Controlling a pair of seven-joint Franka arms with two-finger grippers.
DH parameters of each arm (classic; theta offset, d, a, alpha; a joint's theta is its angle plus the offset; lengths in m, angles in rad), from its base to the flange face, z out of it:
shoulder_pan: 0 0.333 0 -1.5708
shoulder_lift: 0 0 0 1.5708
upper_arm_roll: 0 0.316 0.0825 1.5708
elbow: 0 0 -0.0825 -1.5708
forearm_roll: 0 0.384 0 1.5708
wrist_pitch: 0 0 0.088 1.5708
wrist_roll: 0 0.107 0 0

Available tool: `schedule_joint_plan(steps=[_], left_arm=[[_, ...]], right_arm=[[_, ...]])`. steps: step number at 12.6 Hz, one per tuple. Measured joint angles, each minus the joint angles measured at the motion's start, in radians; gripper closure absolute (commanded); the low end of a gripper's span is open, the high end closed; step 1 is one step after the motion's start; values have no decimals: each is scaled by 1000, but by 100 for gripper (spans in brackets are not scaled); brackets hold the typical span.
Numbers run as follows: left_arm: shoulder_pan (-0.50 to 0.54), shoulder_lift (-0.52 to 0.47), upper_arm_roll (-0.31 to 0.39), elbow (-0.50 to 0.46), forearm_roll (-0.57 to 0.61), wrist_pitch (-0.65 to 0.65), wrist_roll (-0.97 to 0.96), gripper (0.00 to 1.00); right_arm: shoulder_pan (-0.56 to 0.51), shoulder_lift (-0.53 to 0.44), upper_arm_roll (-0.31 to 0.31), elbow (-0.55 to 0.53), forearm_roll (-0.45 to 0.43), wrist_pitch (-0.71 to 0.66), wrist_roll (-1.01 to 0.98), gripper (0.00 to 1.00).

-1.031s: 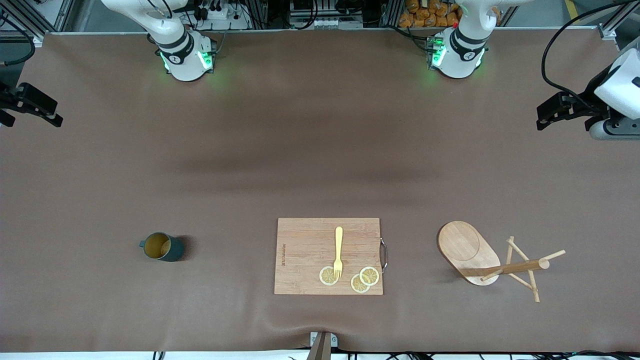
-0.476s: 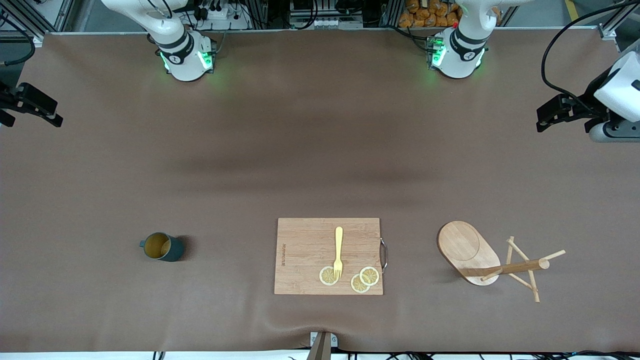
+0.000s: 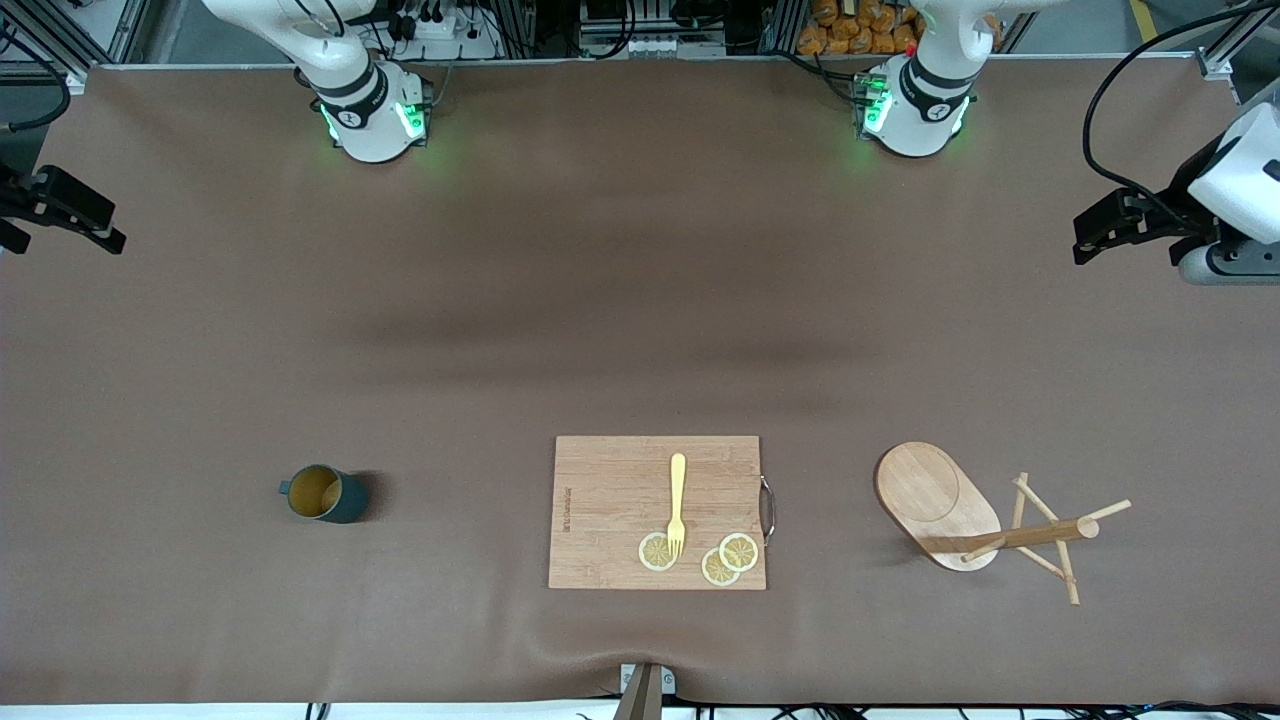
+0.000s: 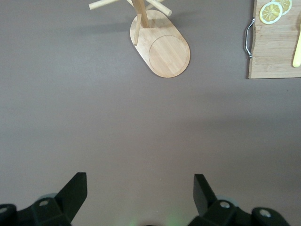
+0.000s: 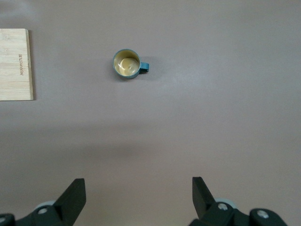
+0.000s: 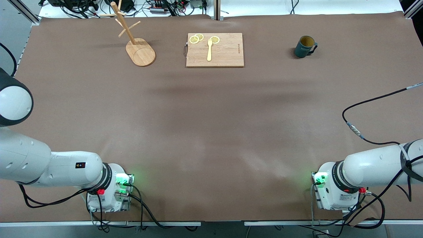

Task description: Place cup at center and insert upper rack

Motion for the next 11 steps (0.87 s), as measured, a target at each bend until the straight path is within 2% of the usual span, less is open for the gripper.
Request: schedule_joint_plan(steps=[7,11], left_arm=[[0,0,0,0,0,1,1,0],[0,0,0,1,0,2,1,0]], right_arm=[[7,7,4,-1,0,0,0,0],[21,93,8,-13,2,4,0,0]])
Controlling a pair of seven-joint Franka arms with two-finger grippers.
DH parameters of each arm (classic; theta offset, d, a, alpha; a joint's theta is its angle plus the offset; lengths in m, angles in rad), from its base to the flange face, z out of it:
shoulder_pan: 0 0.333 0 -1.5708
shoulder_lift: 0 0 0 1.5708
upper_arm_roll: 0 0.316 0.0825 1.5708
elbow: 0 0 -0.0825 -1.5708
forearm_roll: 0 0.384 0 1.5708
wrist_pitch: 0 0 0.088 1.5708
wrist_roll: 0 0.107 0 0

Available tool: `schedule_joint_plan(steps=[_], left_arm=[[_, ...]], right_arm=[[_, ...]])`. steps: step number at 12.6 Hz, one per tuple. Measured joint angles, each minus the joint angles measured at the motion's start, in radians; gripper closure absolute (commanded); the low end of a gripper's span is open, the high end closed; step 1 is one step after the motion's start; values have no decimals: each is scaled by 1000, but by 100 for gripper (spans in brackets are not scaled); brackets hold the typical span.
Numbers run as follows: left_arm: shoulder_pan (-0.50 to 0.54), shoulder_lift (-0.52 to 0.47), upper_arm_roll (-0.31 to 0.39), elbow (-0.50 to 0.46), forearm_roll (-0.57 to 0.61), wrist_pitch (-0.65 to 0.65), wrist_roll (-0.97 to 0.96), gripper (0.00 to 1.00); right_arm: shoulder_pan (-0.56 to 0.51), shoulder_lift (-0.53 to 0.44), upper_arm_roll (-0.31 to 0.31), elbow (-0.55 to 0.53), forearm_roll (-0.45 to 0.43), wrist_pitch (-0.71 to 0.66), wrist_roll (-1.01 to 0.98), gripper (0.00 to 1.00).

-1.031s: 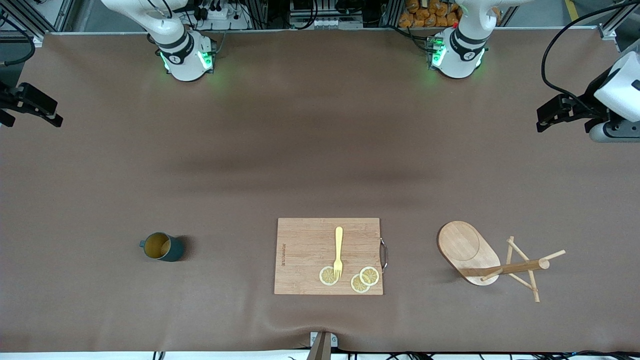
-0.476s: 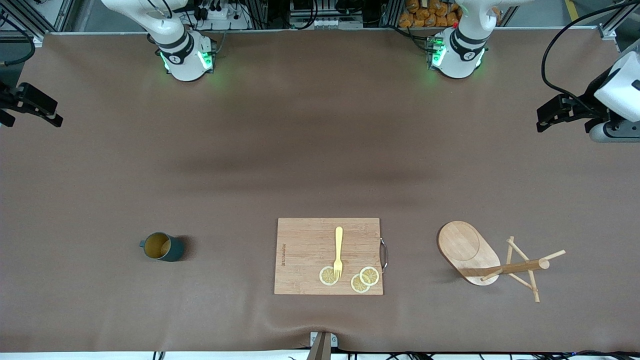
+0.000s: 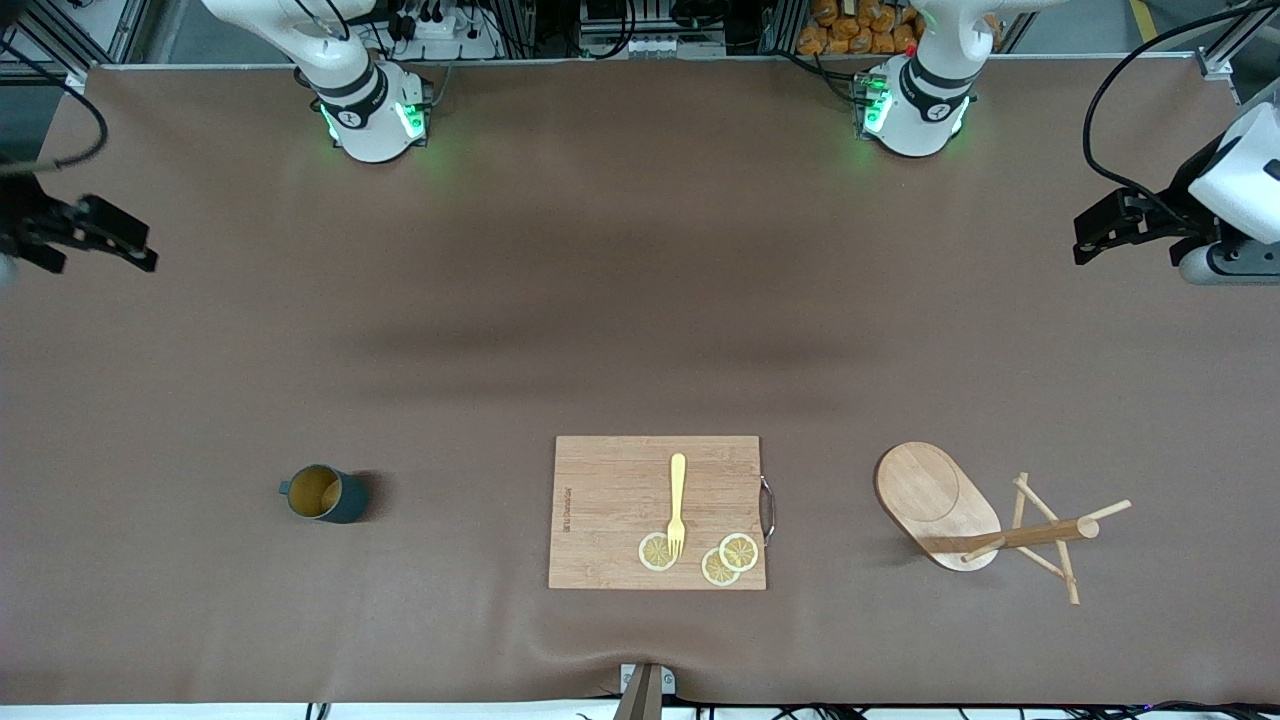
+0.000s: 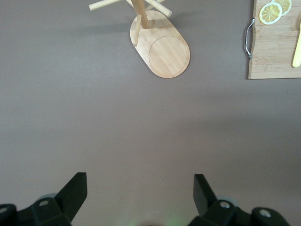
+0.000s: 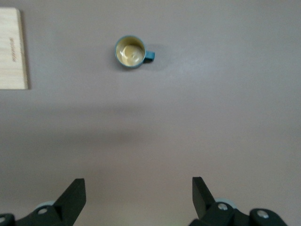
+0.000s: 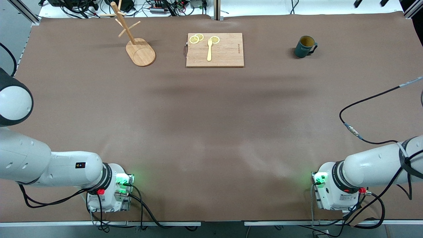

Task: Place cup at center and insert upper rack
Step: 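Reach the right gripper to the teal mug and grasp its rim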

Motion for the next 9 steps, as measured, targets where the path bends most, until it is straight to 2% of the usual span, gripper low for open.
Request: schedule_joint_plan(steps=[5,9], left_arm=[[0,1,-1,0,0,6,0,0],[0,2,-2,-2,0,8,0,0]], right_arm=[[84,234,2,0,-1,210,1,0],[97,383,0,2,-1,411,2,0]])
